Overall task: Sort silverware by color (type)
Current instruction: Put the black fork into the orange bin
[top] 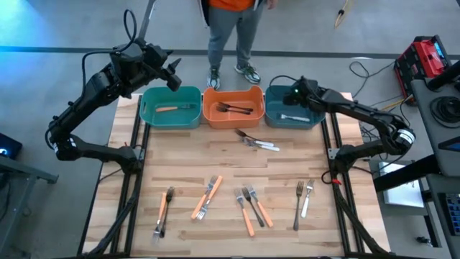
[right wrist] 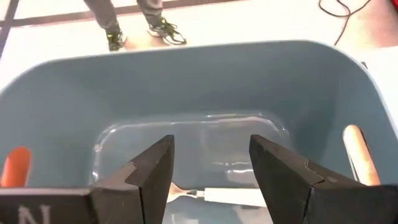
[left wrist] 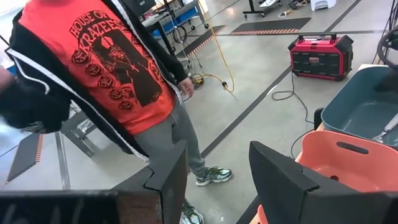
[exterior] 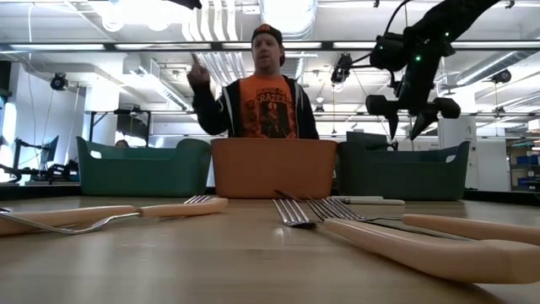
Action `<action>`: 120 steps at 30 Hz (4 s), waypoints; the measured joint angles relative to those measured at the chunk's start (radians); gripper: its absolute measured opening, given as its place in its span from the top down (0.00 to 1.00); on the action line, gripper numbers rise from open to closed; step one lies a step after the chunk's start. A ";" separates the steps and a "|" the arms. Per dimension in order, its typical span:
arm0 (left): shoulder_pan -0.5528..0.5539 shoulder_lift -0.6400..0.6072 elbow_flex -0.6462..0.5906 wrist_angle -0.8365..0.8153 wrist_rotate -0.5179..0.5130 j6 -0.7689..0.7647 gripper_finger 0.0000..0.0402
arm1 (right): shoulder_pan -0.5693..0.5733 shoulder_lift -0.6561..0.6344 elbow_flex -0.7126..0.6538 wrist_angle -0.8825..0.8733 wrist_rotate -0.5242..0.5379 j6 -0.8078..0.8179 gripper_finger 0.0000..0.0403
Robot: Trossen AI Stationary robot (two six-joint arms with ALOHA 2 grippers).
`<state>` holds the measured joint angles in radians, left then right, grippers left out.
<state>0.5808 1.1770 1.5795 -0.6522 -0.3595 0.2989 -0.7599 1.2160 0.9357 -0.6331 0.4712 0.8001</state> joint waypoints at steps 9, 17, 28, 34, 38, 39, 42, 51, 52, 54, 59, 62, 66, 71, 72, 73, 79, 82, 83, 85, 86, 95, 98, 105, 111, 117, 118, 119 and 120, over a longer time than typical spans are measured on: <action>0.000 0.000 0.000 -0.044 0.002 -0.044 0.61 | 0.000 0.000 0.107 0.099 -0.201 -0.053 0.50; -0.001 0.034 0.000 -0.296 0.133 -0.295 0.61 | 0.000 0.016 0.266 0.115 -0.236 -0.168 0.50; -0.142 0.139 -0.008 -0.849 0.302 -0.827 0.61 | 0.000 0.191 0.510 0.113 -0.237 -0.442 0.50; -0.310 0.151 -0.104 -0.849 0.437 -0.982 0.61 | 0.000 0.272 0.610 0.115 -0.244 -0.553 0.50; -0.411 0.150 -0.226 -0.840 0.534 -1.081 0.61 | 0.000 0.292 0.648 0.114 -0.244 -0.608 0.50; -0.435 0.150 -0.256 -0.839 0.551 -1.098 0.61 | 0.000 0.292 0.654 0.116 -0.244 -0.617 0.50; -0.504 0.150 -0.346 -0.812 0.594 -1.164 0.61 | 0.000 0.292 0.661 0.129 -0.243 -0.668 0.50; -0.744 0.149 -0.490 -0.635 0.632 -1.410 0.61 | 0.000 0.291 0.664 0.169 -0.243 -0.705 0.50; -0.775 0.149 -0.505 -0.598 0.631 -1.442 0.61 | 0.000 0.292 0.664 0.174 -0.243 -0.716 0.50; -0.840 0.149 -0.535 -0.527 0.627 -1.494 0.61 | 0.000 0.293 0.664 0.184 -0.243 -0.736 0.50; -0.982 0.160 -0.612 -0.390 0.560 -1.663 0.61 | 0.000 0.293 0.664 0.200 -0.243 -0.750 0.50; -1.038 0.176 -0.652 -0.360 0.560 -1.766 0.61 | 0.000 0.293 0.664 0.203 -0.243 -0.750 0.50; -1.087 0.195 -0.698 -0.256 0.548 -1.858 0.61 | 0.000 0.293 0.664 0.204 -0.243 -0.753 0.50; -1.118 0.237 -0.764 -0.205 0.552 -1.899 0.61 | 0.000 0.293 0.664 0.203 -0.243 -0.753 0.50; -1.118 0.247 -0.777 -0.208 0.559 -1.907 0.61 | 0.000 0.293 0.664 0.204 -0.243 -0.753 0.50; -1.117 0.258 -0.790 -0.207 0.560 -1.915 0.61 | 0.000 0.293 0.664 0.204 -0.243 -0.753 0.50; -1.117 0.309 -0.810 -0.166 0.568 -1.913 0.61 | 0.000 0.294 0.664 0.204 -0.242 -0.750 0.50; -1.118 0.326 -0.796 -0.111 0.568 -1.914 0.61 | 0.000 0.294 0.664 0.204 -0.242 -0.749 0.50; -1.120 0.334 -0.788 -0.097 0.568 -1.916 0.61 | 0.000 0.294 0.664 0.203 -0.242 -0.749 0.50; -1.127 0.356 -0.775 -0.095 0.568 -1.917 0.61 | 0.000 0.294 0.664 0.203 -0.242 -0.749 0.50; -1.129 0.369 -0.770 -0.097 0.568 -1.917 0.61 | 0.000 0.294 0.664 0.203 -0.242 -0.749 0.50; -1.131 0.442 -0.708 -0.100 0.587 -1.917 0.61 | 0.000 0.294 0.664 0.203 -0.242 -0.749 0.50; -1.134 0.457 -0.707 -0.107 0.587 -1.917 0.61 | 0.000 0.294 0.664 0.203 -0.243 -0.749 0.50; -1.137 0.426 -0.707 -0.116 0.613 -1.955 0.61 | 0.000 0.294 0.664 0.202 -0.243 -0.749 0.50; -1.142 0.414 -0.714 -0.145 0.582 -2.006 0.61 | 0.000 0.294 0.664 0.203 -0.243 -0.749 0.50; -1.142 0.425 -0.734 -0.148 0.579 -2.011 0.61 | 0.000 0.294 0.664 0.204 -0.243 -0.749 0.50; -1.142 0.427 -0.736 -0.148 0.577 -2.011 0.61 | 0.000 0.294 0.664 0.204 -0.243 -0.749 0.50; -1.142 0.429 -0.738 -0.148 0.573 -2.012 0.61 | 0.000 0.294 0.664 0.203 -0.243 -0.749 0.50; -1.142 0.432 -0.741 -0.147 0.558 -2.012 0.61 | 0.000 0.294 0.664 0.204 -0.243 -0.749 0.50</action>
<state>-0.5617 1.6092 0.8383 -0.7993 0.1985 -1.7132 -0.7601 1.5097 1.5993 -0.4294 0.2283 0.0513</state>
